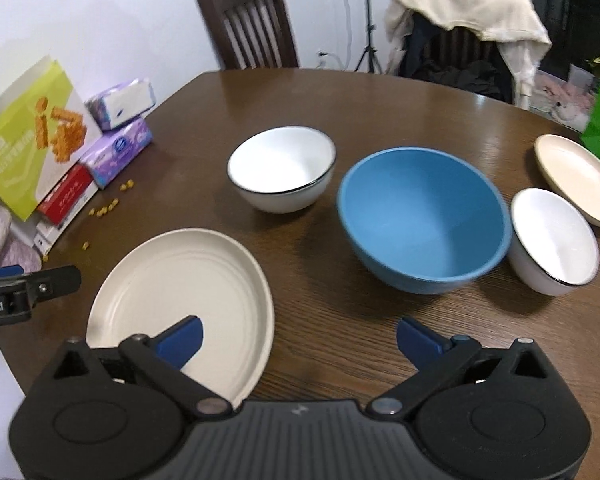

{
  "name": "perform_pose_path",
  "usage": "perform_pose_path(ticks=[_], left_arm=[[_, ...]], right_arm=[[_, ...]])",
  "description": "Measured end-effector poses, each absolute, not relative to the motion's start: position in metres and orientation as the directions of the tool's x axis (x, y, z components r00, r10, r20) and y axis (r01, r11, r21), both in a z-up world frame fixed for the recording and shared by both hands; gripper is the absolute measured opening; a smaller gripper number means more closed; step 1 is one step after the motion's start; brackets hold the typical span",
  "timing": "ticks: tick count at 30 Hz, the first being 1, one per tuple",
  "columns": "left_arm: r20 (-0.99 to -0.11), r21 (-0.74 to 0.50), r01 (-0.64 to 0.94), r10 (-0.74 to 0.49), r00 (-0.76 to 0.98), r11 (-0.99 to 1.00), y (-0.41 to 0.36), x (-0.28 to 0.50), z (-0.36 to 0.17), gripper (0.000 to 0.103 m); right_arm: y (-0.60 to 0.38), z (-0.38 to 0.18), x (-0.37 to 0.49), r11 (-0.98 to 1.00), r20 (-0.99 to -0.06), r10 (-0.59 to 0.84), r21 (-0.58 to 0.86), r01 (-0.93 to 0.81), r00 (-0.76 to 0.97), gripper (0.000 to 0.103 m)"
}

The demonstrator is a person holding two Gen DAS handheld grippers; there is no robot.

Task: Organize plates and bowls
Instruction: 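Raise both grippers away from the stacked plates, then move both grippers toward the cream plate beside the green bag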

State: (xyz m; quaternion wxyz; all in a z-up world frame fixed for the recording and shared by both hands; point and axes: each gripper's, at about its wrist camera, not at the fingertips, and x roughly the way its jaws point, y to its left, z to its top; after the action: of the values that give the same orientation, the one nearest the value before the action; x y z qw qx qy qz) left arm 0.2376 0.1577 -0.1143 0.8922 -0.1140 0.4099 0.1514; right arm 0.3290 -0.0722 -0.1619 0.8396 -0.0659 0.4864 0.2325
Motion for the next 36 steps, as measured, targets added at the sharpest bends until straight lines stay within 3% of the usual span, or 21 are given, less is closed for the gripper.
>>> perform_pose_path(ticks=[18, 36], left_arm=[[-0.703, -0.096, -0.091, -0.003, 0.711, 0.991, 0.072, 0.281, -0.066, 0.103], [-0.691, -0.058, 0.084, -0.101, 0.715, 0.995, -0.029, 0.373, -0.034, 0.103]], right_arm=[[-0.182, -0.110, 0.320, 0.972, -0.801, 0.180, 0.055, -0.229, 0.571, 0.103], [-0.294, -0.079, 0.380, 0.998, -0.794, 0.055, 0.024, -0.060, 0.606, 0.103]])
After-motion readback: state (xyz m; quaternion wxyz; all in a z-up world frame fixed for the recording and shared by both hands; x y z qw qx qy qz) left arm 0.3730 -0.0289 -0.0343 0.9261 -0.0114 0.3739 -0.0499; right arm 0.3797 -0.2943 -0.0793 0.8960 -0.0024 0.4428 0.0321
